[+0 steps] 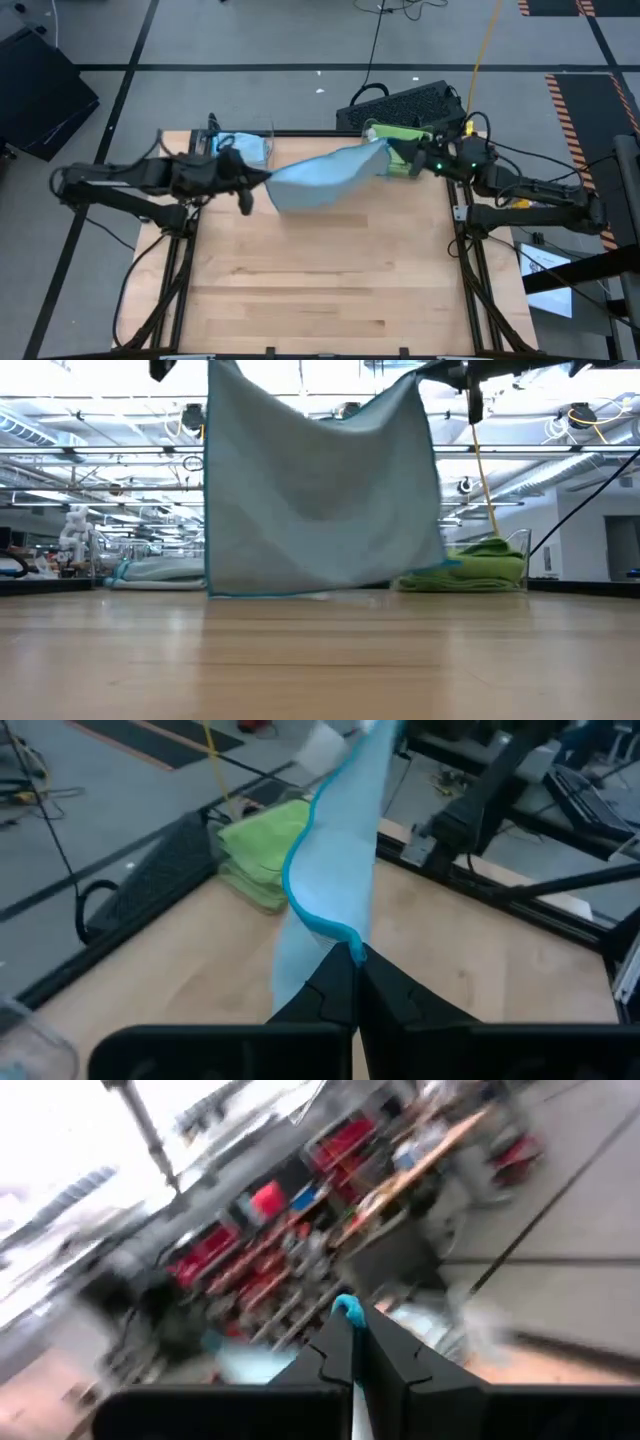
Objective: Sort microfiber towel by color & place in baskets
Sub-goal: Fold the blue towel
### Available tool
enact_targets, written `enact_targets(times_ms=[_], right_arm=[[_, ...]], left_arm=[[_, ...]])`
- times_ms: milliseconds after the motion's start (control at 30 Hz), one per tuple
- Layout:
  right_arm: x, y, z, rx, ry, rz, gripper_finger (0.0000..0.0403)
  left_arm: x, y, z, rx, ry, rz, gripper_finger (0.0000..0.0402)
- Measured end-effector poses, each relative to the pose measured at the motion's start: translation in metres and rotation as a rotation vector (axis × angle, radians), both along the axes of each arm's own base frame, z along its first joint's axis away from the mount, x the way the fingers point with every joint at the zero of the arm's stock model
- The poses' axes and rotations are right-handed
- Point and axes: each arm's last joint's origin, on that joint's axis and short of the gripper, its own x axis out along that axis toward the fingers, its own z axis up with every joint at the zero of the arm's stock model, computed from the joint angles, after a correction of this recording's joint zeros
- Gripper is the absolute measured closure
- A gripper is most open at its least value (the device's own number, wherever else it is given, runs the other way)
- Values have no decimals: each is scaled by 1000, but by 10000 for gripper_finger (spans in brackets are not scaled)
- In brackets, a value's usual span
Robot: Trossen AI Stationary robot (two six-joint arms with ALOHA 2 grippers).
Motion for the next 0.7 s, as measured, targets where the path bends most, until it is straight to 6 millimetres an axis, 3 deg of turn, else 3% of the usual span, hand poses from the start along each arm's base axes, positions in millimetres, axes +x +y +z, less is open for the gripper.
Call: enact_targets(times_ms=[67, 233, 467, 567, 700], right_arm=[[1, 2, -6, 47, 47, 93, 401], [2, 16, -30, 260, 254, 336, 401], [-7, 38, -59, 466, 562, 517, 401], [-9, 46, -62, 553, 601, 602, 401], [-7, 53, -57, 665, 559, 695, 401]], left_arm=[[-11, 2, 1, -19, 12, 12, 398], [-24, -5, -19, -135, 218, -43, 394], [-9, -27, -67, -287, 361, -228, 393], [-8, -36, -87, -338, 412, -266, 395], [-11, -45, -98, -385, 450, -284, 396]])
